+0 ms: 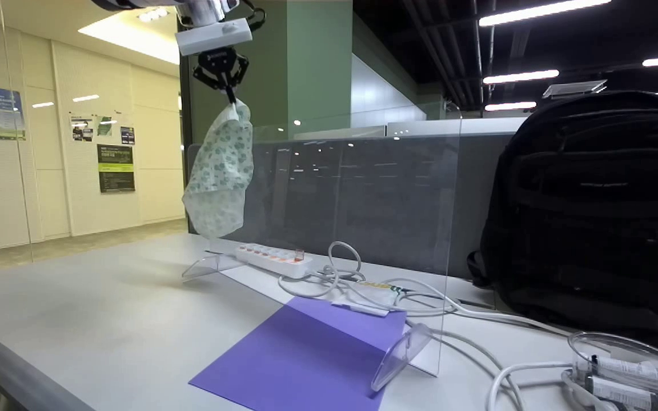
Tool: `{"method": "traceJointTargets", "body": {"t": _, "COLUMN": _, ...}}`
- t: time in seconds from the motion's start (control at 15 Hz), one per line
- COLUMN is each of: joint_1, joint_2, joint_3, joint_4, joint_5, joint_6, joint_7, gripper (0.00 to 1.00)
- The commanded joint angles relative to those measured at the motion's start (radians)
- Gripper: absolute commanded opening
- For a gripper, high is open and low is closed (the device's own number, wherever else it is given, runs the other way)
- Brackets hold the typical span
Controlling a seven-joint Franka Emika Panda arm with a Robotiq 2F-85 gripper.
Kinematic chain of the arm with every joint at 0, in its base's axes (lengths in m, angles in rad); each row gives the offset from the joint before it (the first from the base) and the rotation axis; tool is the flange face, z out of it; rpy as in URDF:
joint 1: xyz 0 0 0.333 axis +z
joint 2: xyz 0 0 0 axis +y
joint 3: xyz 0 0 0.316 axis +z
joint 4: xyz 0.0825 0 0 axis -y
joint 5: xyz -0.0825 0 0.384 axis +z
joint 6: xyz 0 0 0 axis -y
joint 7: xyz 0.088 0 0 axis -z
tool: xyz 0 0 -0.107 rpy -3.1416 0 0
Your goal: Pick the cloth on the mat and put it on the countertop shield
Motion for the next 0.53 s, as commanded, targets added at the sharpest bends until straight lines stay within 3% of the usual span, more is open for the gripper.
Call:
{"method": "traceJointTargets", "body": {"t": 0.0, "joint_1": -0.007, "joint_2": 0.012, "joint_3": -0.003, "joint_4": 0.072, "joint_5": -0.125, "joint_6": 0.039, "joint_7": 0.110, "gripper": 0.00}}
{"method": "traceJointTargets", "body": {"t": 0.47, "joint_1": -0.085, "joint_2": 0.011, "joint_3": -0.007, "joint_4": 0.202, "joint_5": -0.432, "joint_6": 0.074, "joint_7": 0.386, "gripper": 0.00}}
